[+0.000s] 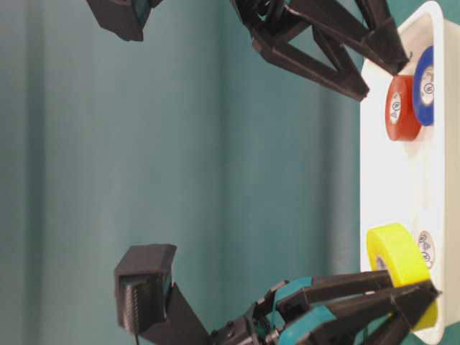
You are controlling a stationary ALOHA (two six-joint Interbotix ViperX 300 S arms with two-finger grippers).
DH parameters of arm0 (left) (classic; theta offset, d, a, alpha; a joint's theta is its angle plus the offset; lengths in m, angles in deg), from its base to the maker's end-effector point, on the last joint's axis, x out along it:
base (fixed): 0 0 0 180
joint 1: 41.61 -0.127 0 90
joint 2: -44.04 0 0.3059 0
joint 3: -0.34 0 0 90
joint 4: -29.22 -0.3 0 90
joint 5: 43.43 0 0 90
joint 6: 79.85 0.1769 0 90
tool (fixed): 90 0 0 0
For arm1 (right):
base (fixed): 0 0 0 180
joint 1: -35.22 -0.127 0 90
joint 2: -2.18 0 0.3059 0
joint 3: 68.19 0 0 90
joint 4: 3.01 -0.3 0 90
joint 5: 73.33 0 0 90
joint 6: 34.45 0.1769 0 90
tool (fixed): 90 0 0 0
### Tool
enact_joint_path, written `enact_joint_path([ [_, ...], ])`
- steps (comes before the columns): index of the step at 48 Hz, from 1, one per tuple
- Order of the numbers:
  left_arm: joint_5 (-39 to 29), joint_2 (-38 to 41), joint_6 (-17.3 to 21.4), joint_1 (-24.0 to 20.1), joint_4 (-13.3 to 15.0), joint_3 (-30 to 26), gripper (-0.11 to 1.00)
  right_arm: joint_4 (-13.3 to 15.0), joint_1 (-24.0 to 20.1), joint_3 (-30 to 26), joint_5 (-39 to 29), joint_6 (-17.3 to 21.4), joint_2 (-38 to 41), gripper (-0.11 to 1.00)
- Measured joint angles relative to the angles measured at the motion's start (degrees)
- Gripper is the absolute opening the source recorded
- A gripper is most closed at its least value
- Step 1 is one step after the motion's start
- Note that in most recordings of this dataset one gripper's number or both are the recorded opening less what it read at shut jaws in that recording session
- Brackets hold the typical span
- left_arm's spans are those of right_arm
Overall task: Put the tape alternately from left to right into the white case.
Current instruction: 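Carry the yellow roll with the left gripper into the tray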
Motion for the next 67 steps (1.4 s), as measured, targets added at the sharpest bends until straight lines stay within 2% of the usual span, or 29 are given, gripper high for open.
enact_joint_path([
  [8, -0.7, 0.0, 1.67, -3.6, 0.0, 0.0, -0.04, 0.0, 0.0, 0.0, 0.0, 0.0, 0.0, 0.88],
  [25, -0.7, 0.44, 9.32, -12.57, 0.0, -0.44, -0.04, 0.0, 0.0, 0.0, 0.0, 0.0, 0.0, 0.88],
  [49, 1.41, 7.82, 17.14, -21.53, -0.09, -4.92, -0.04, 0.0, 0.0, 0.0, 0.0, 0.0, 0.0, 0.88],
  [56, 1.76, 10.02, 18.54, -23.55, -0.09, -6.24, -0.04, 0.0, -0.09, 0.0, -0.09, 0.0, 0.0, 0.88],
  [67, 1.93, 12.3, 18.72, -25.84, -0.09, -7.82, -0.04, -0.09, -0.18, 0.0, 0.0, 0.0, 0.0, 0.88],
])
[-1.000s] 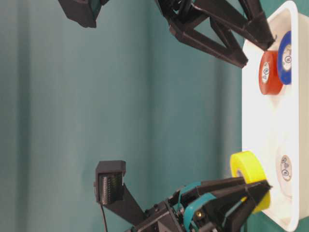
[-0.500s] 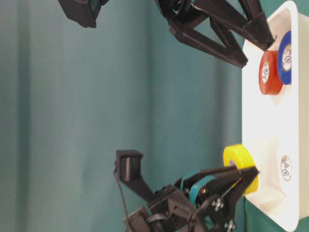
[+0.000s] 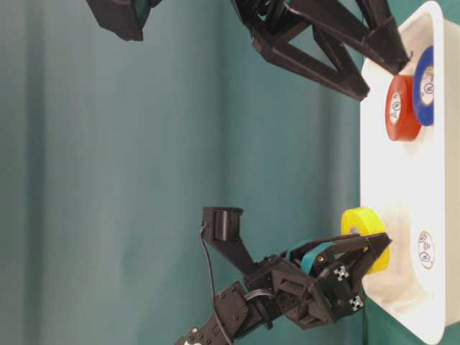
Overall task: Put the tape alternately from left to right into the white case.
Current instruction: 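Carry the yellow roll with the left gripper into the tray, then release the yellow roll and withdraw the left gripper from the tray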
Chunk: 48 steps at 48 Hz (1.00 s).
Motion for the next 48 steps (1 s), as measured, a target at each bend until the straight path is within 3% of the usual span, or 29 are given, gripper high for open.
enact_joint_path([
  [29, 0.09, 0.79, -0.09, -1.05, 0.0, 0.0, -0.02, 0.09, 0.0, 0.0, 0.0, 0.0, 0.0, 0.88],
  [35, 0.09, 0.79, -0.09, -0.97, 0.0, -0.09, 0.19, 0.09, 0.0, 0.0, 0.0, 0.0, 0.0, 0.88],
  [44, 0.09, 0.79, -0.18, -0.53, 0.0, -0.09, 0.72, 0.09, 0.0, 0.0, 0.0, 0.0, 0.0, 0.88],
  [46, 0.18, 0.79, -0.09, -0.44, 0.0, -0.09, 0.76, 0.09, 0.0, 0.09, 0.0, 0.0, 0.0, 0.88],
  [48, 0.18, 0.79, -0.18, -0.44, 0.0, -0.09, 0.73, 0.09, 0.0, 0.0, 0.0, 0.0, 0.0, 0.88],
])
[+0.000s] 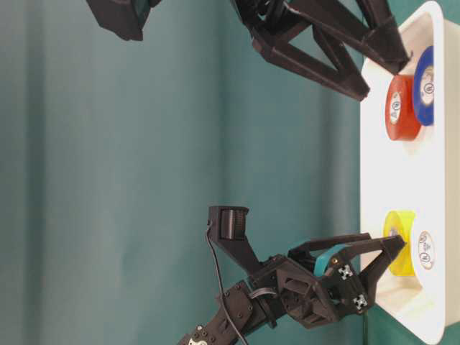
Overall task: Put the tape alternately from left to right into the white case.
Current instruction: 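Release the yellow roll and withdraw the left gripper from the tray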
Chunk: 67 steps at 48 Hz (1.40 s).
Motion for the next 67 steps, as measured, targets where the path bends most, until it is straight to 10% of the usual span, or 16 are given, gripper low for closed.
enact_joint_path([
  [41, -0.62, -5.45, -1.14, 6.77, 0.0, 3.16, 0.71, 0.0, 0.0, 0.0, 0.0, 0.0, 0.0, 0.88],
  [67, -1.41, -11.6, -11.16, 17.49, 0.09, 8.44, 0.71, 0.0, 0.0, 0.0, 0.0, 0.0, 0.0, 0.88],
])
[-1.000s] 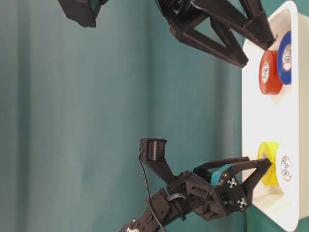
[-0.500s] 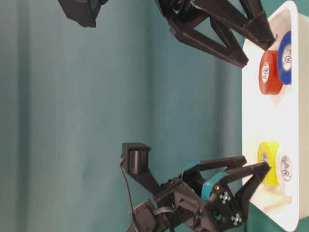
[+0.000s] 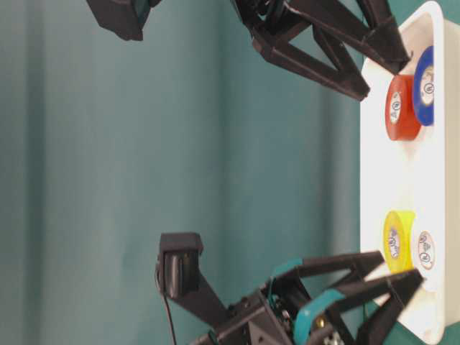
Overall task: Put the tape alternately from left to right into the white case.
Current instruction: 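Release the yellow roll and withdraw the left gripper from the tray, then lower the right gripper onto the teal roll and grasp its rim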
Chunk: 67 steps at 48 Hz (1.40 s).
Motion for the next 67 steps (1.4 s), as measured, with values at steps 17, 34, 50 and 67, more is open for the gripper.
enact_joint_path([
  [17, 0.09, -1.85, -6.59, 4.83, 0.0, 2.11, 0.71, -0.09, 0.0, 0.09, 0.0, 0.0, 0.0, 0.88],
  [34, 0.0, -1.85, -7.29, 8.61, 0.09, 2.72, 0.71, -0.09, -0.53, 0.0, 0.0, -0.09, 0.0, 0.88],
  [50, 0.09, -1.85, -9.23, 10.72, 0.18, 2.72, 0.71, -0.09, -0.88, 0.0, 0.0, 0.09, 0.0, 0.88],
  [67, 0.09, -1.85, -10.72, 10.81, 0.18, 2.99, 0.71, -0.09, -0.97, 0.0, 0.0, 0.0, 0.0, 0.88],
])
